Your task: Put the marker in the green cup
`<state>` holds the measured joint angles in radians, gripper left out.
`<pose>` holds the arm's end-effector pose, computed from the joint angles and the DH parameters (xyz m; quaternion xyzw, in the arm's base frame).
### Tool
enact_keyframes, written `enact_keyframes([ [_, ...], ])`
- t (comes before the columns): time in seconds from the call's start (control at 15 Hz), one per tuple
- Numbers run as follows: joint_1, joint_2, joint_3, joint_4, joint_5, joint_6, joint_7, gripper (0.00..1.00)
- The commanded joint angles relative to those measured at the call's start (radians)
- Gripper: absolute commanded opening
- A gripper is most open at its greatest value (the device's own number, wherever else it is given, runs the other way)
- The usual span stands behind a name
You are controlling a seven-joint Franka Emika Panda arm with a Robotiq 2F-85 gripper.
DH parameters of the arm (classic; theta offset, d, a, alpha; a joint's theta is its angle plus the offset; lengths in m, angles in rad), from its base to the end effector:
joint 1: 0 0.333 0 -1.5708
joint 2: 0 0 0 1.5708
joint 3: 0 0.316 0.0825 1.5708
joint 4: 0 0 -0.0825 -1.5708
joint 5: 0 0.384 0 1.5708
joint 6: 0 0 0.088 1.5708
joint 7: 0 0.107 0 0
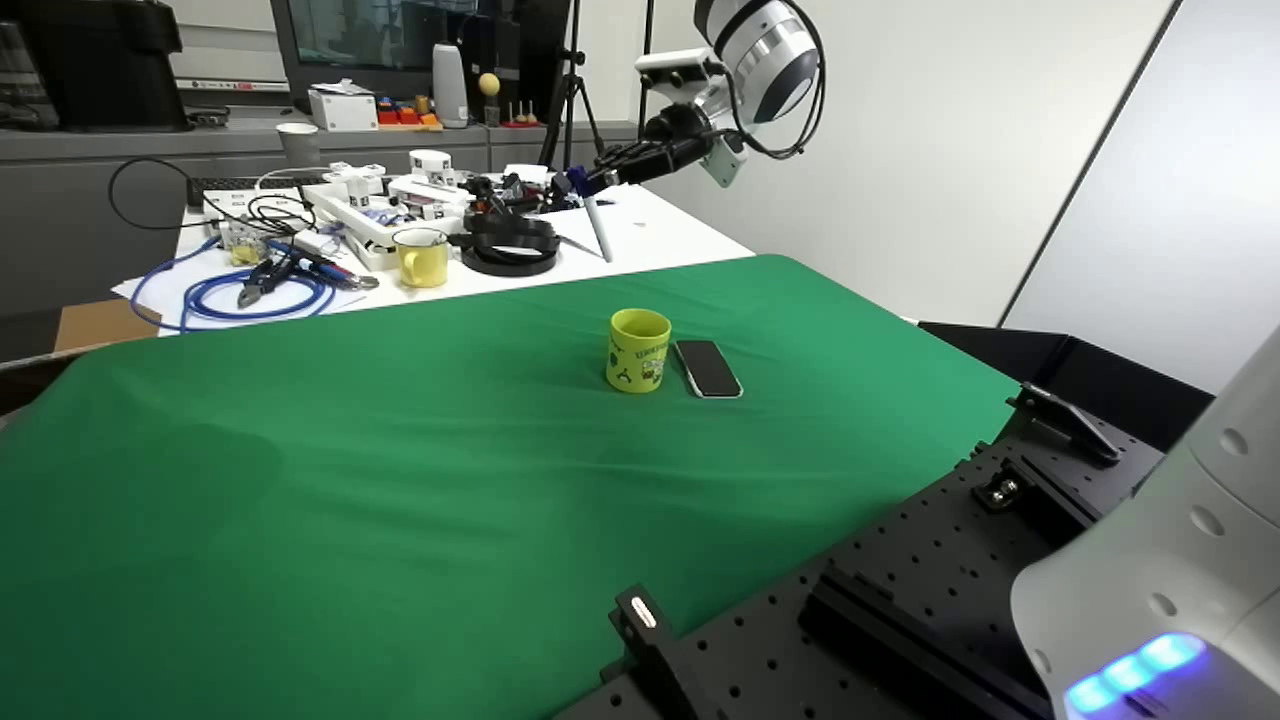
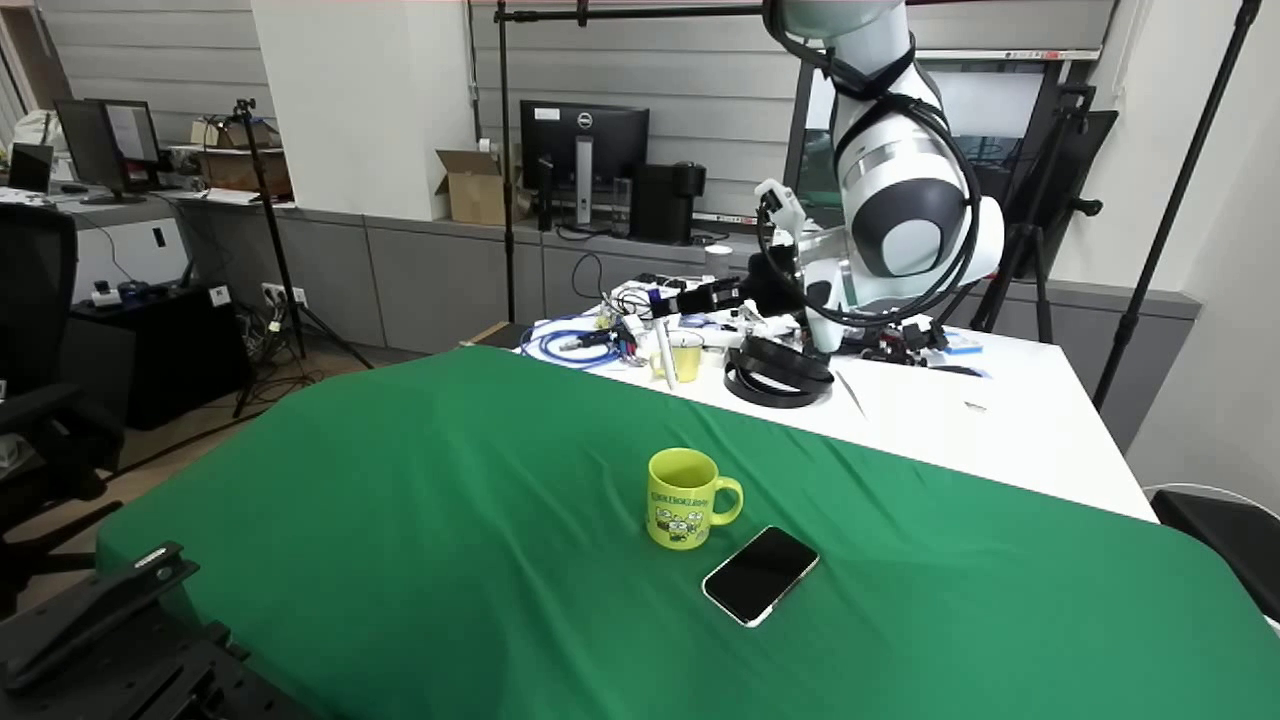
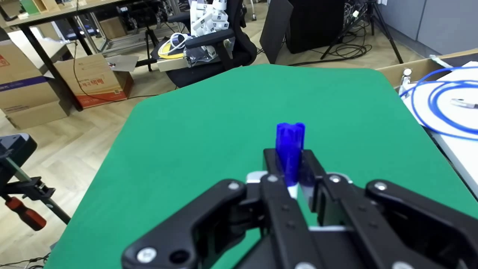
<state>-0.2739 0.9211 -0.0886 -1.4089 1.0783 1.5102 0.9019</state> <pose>0.6524 -0.1304 0.1542 -0.5488 0.6166 0.4499 0.3411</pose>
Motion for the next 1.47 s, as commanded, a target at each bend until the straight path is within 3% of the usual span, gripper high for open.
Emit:
enact_keyframes([
  [0.0, -0.001, 0.050, -0.021, 0.046, 0.010, -0.012, 0.019, 0.05],
  [0.47, -0.014, 0.142, -0.036, 0.095, 0.012, 0.014, 0.011, 0.05],
  [1.27, -0.031, 0.339, -0.022, 0.283, 0.000, 0.043, 0.059, 0.05],
  [1.33, -0.031, 0.340, -0.020, 0.293, -0.001, 0.040, 0.066, 0.43],
  [1.4, -0.030, 0.335, -0.017, 0.299, 0.001, 0.038, 0.076, 0.44],
])
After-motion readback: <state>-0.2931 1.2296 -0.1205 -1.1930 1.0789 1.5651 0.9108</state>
